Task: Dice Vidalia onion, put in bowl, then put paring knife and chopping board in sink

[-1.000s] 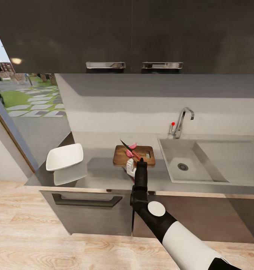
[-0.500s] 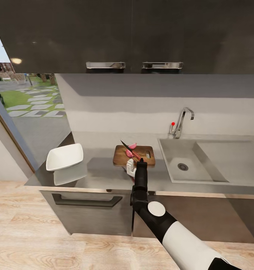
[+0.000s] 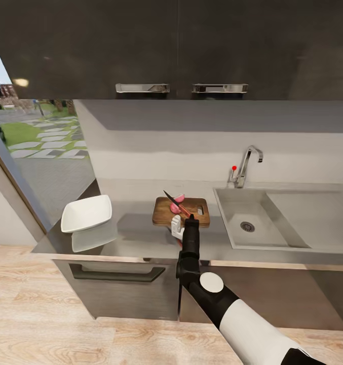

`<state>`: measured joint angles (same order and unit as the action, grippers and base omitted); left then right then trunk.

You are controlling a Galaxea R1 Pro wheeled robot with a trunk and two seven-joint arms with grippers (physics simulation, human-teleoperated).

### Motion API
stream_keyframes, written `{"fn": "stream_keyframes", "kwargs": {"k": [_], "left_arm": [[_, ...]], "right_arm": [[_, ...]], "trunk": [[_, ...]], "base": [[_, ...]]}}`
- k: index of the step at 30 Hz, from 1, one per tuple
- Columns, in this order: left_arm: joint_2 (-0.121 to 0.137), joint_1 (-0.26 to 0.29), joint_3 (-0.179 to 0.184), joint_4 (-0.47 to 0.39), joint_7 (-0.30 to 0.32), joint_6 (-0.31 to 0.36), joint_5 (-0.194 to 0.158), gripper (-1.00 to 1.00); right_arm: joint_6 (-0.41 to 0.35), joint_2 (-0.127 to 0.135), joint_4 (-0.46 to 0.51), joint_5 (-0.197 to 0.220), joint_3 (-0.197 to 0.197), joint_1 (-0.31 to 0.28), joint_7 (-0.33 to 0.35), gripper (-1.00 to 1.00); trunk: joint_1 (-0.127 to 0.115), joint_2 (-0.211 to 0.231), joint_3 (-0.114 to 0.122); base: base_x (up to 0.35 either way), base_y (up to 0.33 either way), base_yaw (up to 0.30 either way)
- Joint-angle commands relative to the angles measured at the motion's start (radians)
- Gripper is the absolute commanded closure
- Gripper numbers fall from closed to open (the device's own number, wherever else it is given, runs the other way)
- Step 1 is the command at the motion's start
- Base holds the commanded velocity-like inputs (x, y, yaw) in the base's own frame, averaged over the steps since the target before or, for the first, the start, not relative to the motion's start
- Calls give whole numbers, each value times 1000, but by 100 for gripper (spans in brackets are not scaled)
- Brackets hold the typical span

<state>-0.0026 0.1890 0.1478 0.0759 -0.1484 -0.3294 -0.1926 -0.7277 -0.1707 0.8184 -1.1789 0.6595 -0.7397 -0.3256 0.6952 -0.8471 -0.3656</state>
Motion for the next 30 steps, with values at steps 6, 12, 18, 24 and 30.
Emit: {"fn": "stream_keyframes", "kwargs": {"k": [6, 12, 18, 24, 30], "left_arm": [[0, 2, 9, 4, 0, -5, -8, -100], [0, 1, 9, 4, 0, -5, -8, -100], [0, 2, 9, 4, 0, -5, -8, -100], [1, 2, 9, 4, 0, -6, -8, -100], [1, 2, 9, 4, 0, -5, -8, -100]], "right_arm": [[-6, 0, -5, -1, 3, -1, -1, 100], [-6, 0, -11, -1, 3, -1, -1, 100], [-6, 0, -16, -1, 3, -1, -1, 100], [-6, 0, -27, -1, 3, -1, -1, 100], [-6, 0, -30, -1, 3, -1, -2, 100]], "trunk": [[0, -1, -1], [0, -1, -1], [0, -1, -1], [0, -1, -1], [0, -1, -1]], "base": [[93, 0, 0], [63, 0, 0], [5, 0, 0], [0, 0, 0], [67, 0, 0]]}}
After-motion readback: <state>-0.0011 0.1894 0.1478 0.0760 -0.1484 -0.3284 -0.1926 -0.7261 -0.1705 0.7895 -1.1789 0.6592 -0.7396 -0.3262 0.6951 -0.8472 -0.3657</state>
